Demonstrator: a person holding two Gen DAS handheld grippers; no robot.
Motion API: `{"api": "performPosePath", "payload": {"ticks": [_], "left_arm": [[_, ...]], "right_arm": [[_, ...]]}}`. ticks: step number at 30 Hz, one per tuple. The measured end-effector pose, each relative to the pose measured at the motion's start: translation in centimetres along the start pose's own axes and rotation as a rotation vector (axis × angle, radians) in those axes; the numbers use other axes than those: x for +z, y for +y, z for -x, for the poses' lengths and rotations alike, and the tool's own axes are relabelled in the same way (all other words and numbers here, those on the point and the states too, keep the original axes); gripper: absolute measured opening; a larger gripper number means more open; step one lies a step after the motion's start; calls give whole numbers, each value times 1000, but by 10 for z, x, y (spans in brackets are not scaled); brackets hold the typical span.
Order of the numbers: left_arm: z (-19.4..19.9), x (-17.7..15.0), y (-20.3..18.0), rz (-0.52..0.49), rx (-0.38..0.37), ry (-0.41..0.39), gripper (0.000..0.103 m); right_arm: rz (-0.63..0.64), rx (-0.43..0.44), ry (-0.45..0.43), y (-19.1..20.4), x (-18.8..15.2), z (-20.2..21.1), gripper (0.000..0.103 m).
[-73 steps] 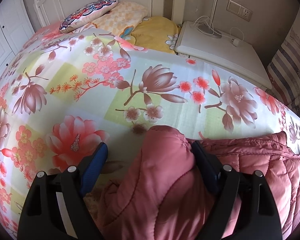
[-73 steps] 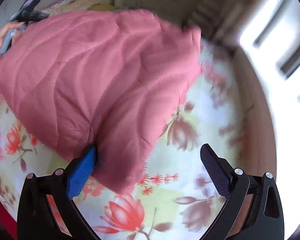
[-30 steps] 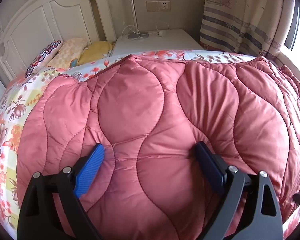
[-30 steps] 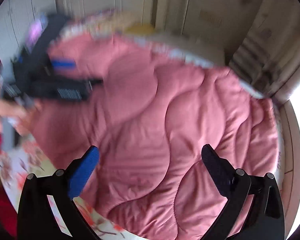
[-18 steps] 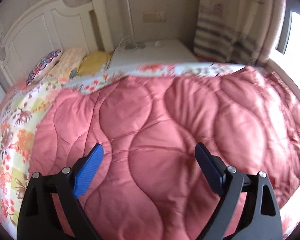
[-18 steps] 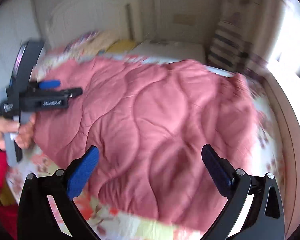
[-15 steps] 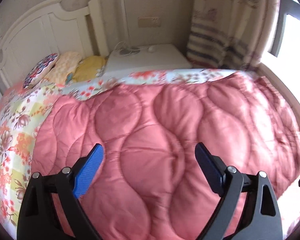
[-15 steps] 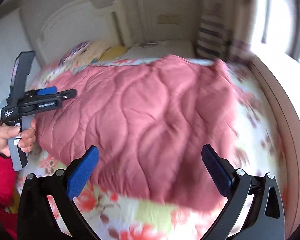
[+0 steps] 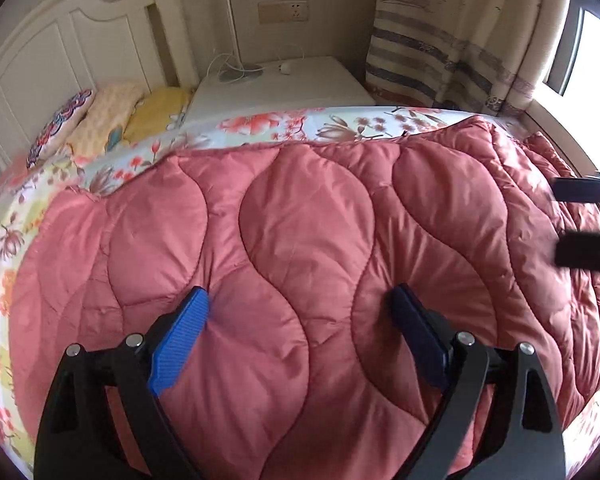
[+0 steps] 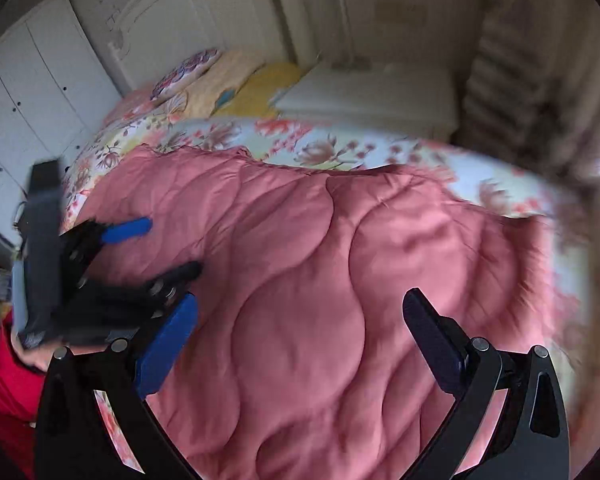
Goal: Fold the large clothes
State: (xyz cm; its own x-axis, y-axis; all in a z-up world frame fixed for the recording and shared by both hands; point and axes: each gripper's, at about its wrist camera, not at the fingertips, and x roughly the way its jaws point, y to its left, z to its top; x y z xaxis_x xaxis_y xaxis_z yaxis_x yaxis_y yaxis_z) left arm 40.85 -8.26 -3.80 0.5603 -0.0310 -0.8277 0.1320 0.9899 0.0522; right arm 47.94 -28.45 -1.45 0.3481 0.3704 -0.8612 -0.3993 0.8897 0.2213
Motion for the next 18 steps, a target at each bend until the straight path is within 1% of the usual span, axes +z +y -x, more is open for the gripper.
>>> {"api": "performPosePath", "payload": {"ticks": [2, 3, 4, 5, 6, 7, 8, 10, 11, 12, 13, 14, 15, 16, 17, 18], "left_arm": [[-1, -2, 1, 3, 0, -4, 93], [-2, -2, 2, 6, -5, -4, 93], [-3, -3, 2, 8, -8, -6, 93], [-4, -4, 3, 9, -10, -7, 93], [-5, -4, 3, 10, -12, -8, 93], [-5, -4, 5, 10, -13, -8, 93], [-5, -5, 4, 9, -12, -8, 93], [-5, -4, 4, 12, -13, -9, 94], [-6, -5, 5, 15, -15, -10, 94], [-5, -5, 4, 15, -15, -12, 94], [-5, -5, 5, 17, -16, -15, 94], [-6, -5, 5, 19, -15, -18, 94], [-6, -5, 5, 22, -14, -21, 94], [-6, -6, 4, 23, -11, -27, 95], [-6, -6, 4, 24, -8, -30, 95], [-6, -7, 4, 23, -6, -33, 95]], "right_arm": [[-65, -74, 43, -28, 3, -18, 95], [-102, -65, 36, -46, 3, -21, 95], [-138, -82, 24, -62, 3, -20, 95], [-184, -140, 19, -80, 1, -19, 95], [-222, -156, 16, -93, -1, -16, 95], [-281, -147, 18, -105, -3, -12, 95], [-315, -162, 23, -110, -4, -4, 95], [-268, -198, -1, -100, -6, 13, 95], [-246, -193, -22, -93, -8, 22, 95], [-223, -164, -49, -85, -12, 30, 95], [-183, -127, -60, -76, -18, 33, 96], [-153, -121, -58, -72, -23, 32, 97], [-131, -171, -24, -67, -27, 20, 97], [-147, -187, 28, -75, -33, 4, 98], [-182, -139, 35, -82, -34, -2, 98], [-240, -103, 16, -91, -37, 0, 98]]}}
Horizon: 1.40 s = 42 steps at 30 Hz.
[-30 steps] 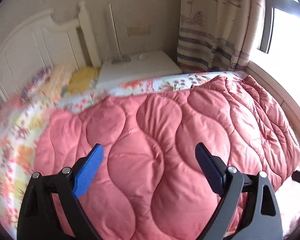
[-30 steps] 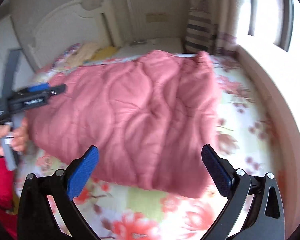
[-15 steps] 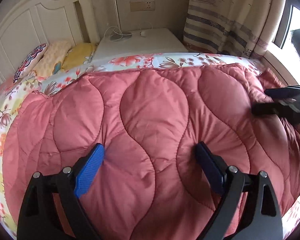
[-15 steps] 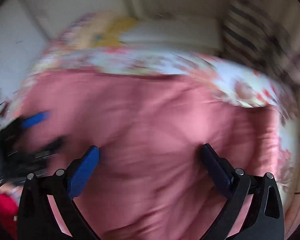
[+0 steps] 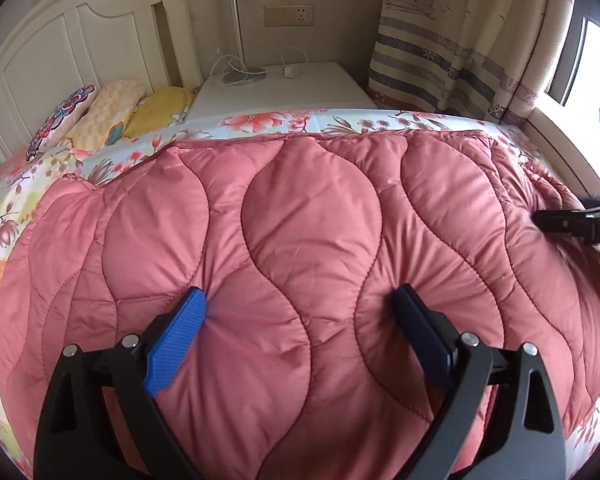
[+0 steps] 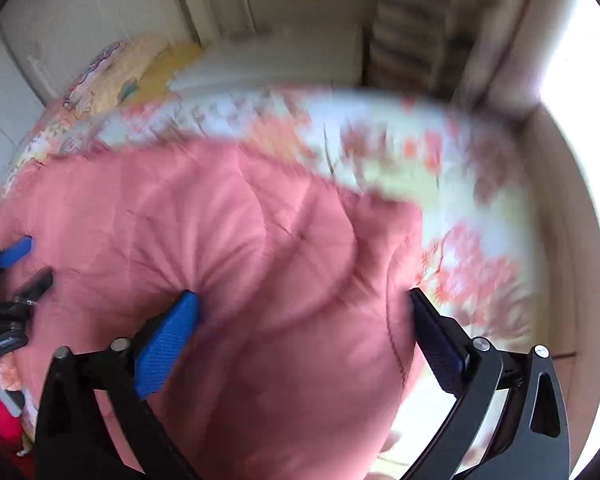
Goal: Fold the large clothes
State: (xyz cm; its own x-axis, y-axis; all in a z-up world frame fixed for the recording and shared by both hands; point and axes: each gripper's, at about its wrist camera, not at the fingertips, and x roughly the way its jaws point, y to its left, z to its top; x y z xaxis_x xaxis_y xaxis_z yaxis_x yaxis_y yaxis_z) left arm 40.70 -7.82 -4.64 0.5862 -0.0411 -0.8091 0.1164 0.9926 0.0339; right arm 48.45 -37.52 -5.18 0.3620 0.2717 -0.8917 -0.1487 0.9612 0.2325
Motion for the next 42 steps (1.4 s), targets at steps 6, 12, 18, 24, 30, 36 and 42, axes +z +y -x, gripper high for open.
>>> {"api": "performPosePath", "payload": {"ticks": [6, 12, 18, 24, 30, 36, 42], "left_arm": [[1, -2, 0, 11, 0, -12, 97], [2, -5, 1, 28, 16, -28, 97], [2, -7, 0, 26, 19, -37, 99], [2, -8, 1, 32, 21, -47, 99], [2, -9, 1, 32, 21, -53, 100], [21, -11, 15, 92, 4, -75, 97], [80, -36, 55, 104, 93, -154, 97]], "right_arm": [[190, -169, -170, 70, -35, 71, 98], [367, -166, -117, 130, -103, 47, 98], [260, -166, -114, 96, -115, 48, 98], [220, -229, -54, 85, -144, 48, 98], [130, -201, -93, 84, -153, 64, 98], [302, -190, -249, 153, -135, 94, 98], [316, -163, -99, 150, -109, 23, 98]]}}
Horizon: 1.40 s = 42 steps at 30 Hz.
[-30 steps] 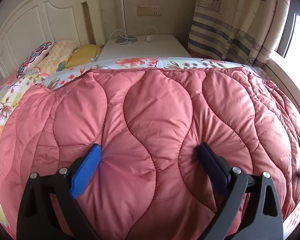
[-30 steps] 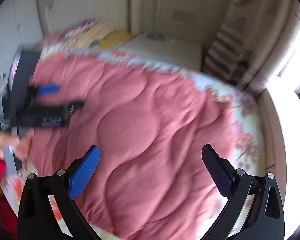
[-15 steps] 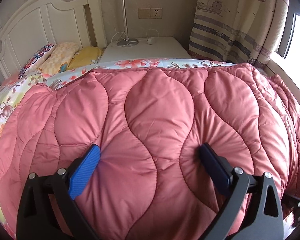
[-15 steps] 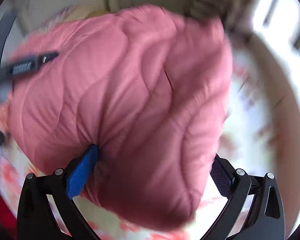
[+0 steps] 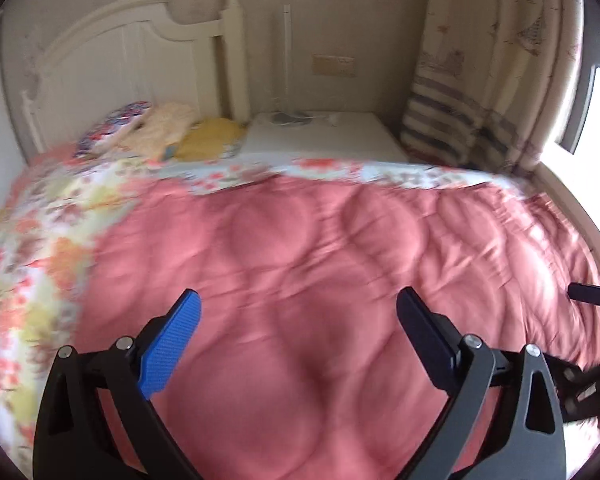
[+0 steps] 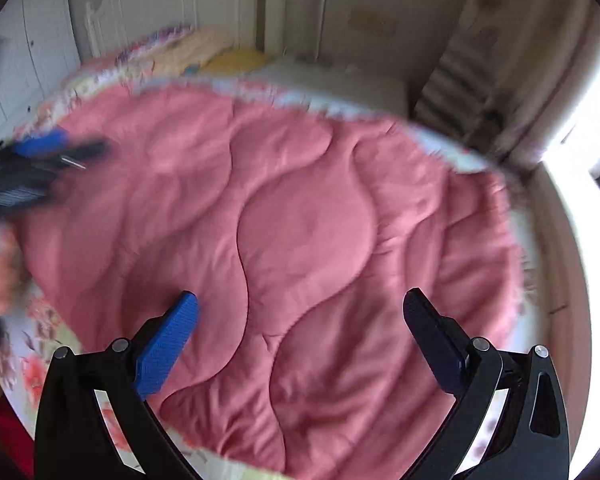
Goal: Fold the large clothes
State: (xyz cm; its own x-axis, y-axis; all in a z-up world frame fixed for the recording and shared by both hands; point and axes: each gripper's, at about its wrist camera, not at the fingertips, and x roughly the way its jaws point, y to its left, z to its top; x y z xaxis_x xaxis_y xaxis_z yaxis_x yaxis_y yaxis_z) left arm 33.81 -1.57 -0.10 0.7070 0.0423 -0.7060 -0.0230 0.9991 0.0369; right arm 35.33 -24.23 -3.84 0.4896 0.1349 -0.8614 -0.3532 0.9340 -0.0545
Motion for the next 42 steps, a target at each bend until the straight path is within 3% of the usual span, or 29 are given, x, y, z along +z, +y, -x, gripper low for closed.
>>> {"api": "performPosePath", "payload": {"ticks": [3, 4, 8, 9, 10, 13, 16, 17, 19, 21, 25, 30, 35, 37, 39, 42], "left_arm": [[-24, -17, 34, -3, 88, 97, 98], [-37, -22, 47, 12, 80, 125, 98], [-45, -25, 61, 17, 54, 140, 98], [-42, -24, 62, 27, 55, 145, 92], [-28, -22, 64, 37, 50, 130, 86], [-5, -24, 70, 33, 70, 73, 88], [-30, -33, 83, 50, 89, 159, 96], [-35, -36, 86, 48, 95, 153, 98], [-33, -33, 85, 54, 103, 164, 96], [-18, -19, 86, 86, 66, 157, 89], [2, 26, 81, 81, 12, 60, 93], [-67, 85, 70, 62, 52, 140, 93], [-141, 77, 73, 52, 151, 255, 93], [-150, 71, 75, 56, 167, 250, 94], [-152, 70, 76, 61, 178, 252, 95], [-153, 69, 79, 71, 162, 258, 96]], "right_arm": [[-11, 16, -13, 0, -4, -7, 99], [-15, 28, -13, -2, -5, -7, 99], [-10, 33, 1, -7, -15, -7, 99], [-9, 31, 5, -8, -15, -5, 99], [-9, 30, 8, -8, -15, -3, 99], [-9, 31, 8, -8, -17, -1, 99], [-14, 35, 6, -9, -15, -2, 99], [-15, 34, 2, -8, -16, -2, 99], [-19, 28, 1, -9, -15, -3, 99], [-22, 3, 15, -7, -11, 3, 98], [57, 17, -56, 5, 20, 38, 98], [35, 46, -47, 6, 93, 22, 98], [-8, 99, 85, 10, 129, -58, 98], [-37, 133, 118, 13, 128, -86, 99], [-26, 125, 98, 18, 129, -92, 99], [-31, 99, 159, 18, 142, -85, 98]]}}
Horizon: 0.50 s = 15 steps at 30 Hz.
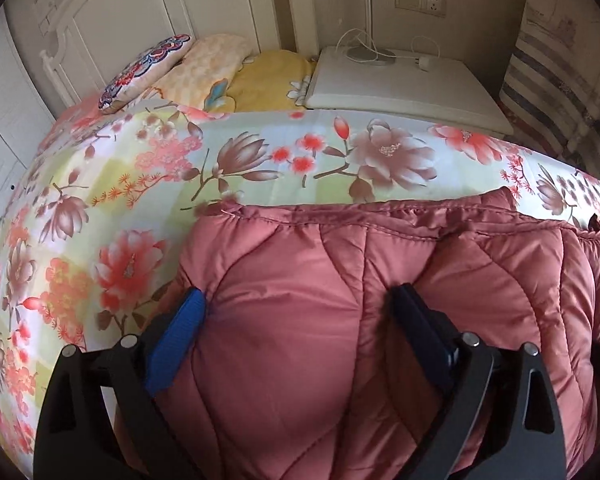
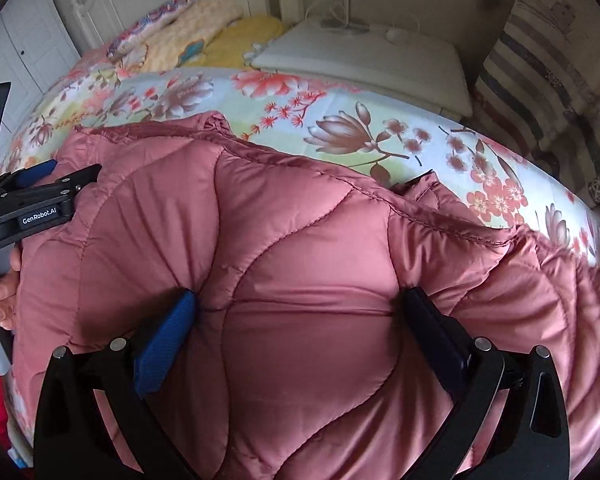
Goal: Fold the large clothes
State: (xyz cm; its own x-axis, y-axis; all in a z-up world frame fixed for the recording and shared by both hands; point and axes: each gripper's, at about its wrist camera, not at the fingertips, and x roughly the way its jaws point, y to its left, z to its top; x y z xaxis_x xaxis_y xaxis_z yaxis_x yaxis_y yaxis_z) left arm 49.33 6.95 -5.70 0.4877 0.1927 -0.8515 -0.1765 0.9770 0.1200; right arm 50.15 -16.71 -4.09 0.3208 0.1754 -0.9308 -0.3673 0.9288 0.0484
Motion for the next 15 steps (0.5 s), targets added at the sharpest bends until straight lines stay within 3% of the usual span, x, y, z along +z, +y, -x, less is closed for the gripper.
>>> {"api": "performPosePath", "payload": {"ticks": [5, 8, 11, 12, 15], "left_arm": [[2, -4, 0, 8, 4, -13, 96], [3, -4, 1, 13, 3, -17, 96], [2, -5, 1, 11, 5, -21, 96], [2, -5, 1, 12, 8, -20, 96], [2, -6, -1, 11, 13, -24, 96]], "right_arm": [[38, -13, -152, 31, 27, 41, 98], [21, 12, -96, 42, 43, 14, 98], [-6, 2, 13, 41, 43, -40, 99], [-11, 1, -31, 41, 42, -43, 99], [1, -15, -11, 44, 45, -44, 99]]}}
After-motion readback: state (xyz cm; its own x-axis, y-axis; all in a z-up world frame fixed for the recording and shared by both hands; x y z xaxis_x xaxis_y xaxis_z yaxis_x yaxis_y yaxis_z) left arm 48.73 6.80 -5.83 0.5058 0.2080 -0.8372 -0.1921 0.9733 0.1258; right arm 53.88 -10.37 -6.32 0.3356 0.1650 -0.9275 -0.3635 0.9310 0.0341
